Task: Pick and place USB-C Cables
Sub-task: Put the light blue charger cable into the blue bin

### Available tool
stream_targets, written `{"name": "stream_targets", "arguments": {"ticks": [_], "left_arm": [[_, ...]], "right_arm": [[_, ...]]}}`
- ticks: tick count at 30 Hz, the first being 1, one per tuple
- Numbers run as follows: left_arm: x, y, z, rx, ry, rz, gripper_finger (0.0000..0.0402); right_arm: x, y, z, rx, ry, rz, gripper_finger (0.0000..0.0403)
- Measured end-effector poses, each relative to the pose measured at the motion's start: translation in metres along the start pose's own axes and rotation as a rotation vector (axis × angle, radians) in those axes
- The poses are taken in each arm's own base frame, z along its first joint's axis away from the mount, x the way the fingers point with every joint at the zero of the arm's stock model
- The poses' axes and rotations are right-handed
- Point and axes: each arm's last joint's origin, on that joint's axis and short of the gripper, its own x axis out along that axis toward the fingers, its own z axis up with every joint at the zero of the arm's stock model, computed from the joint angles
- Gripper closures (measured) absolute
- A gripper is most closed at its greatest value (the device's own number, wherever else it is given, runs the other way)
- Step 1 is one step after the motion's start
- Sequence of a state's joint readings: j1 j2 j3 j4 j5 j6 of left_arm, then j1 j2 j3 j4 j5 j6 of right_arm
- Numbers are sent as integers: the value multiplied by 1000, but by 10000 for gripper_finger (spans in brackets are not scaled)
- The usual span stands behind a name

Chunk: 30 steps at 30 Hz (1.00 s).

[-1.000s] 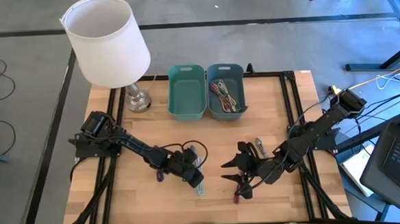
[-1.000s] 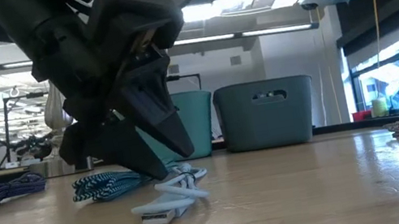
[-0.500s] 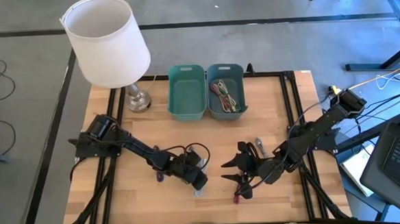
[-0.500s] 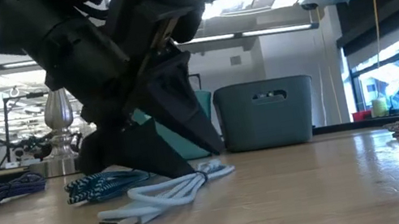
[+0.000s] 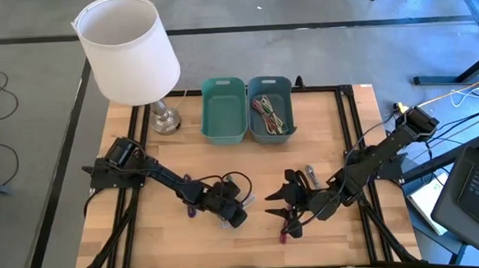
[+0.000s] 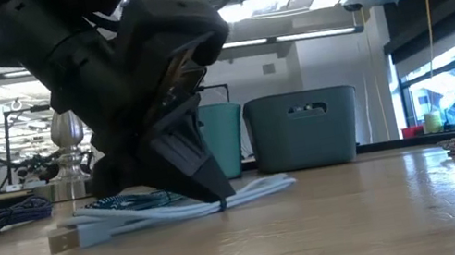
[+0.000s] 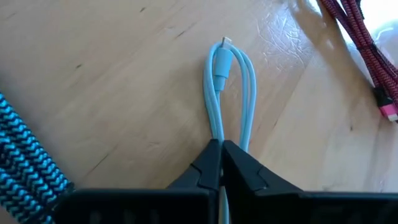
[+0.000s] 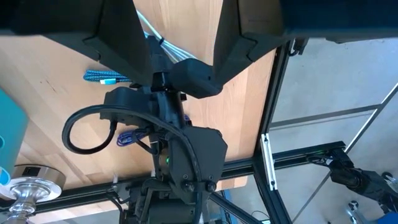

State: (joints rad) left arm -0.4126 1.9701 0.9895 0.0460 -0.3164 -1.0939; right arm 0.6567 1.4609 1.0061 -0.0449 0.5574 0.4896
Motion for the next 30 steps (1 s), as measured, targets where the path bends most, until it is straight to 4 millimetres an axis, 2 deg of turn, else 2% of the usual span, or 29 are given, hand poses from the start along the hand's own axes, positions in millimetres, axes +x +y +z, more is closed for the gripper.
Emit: {"name": "stream_targets", "arguments": {"ticks": [6,15,19,23,27,30], "left_arm": [[-5,-11,7,71,-35,-118,399],[-32,-49,33,204,-129,-270,399],[-65,-63,45,298,-253,-298,399],[-108,-69,53,400,-433,-206,399],[-153,-73,51,536,-623,-60,399],[-179,-79,50,636,-702,-56,400]], "right_arm": [[0,0,0,-1,1,0,231],[0,0,-1,7,7,-4,231],[0,-1,-3,27,38,2,231],[-3,2,-7,19,63,18,231],[-6,6,-9,9,62,27,231],[-6,6,-9,6,51,11,231]]}}
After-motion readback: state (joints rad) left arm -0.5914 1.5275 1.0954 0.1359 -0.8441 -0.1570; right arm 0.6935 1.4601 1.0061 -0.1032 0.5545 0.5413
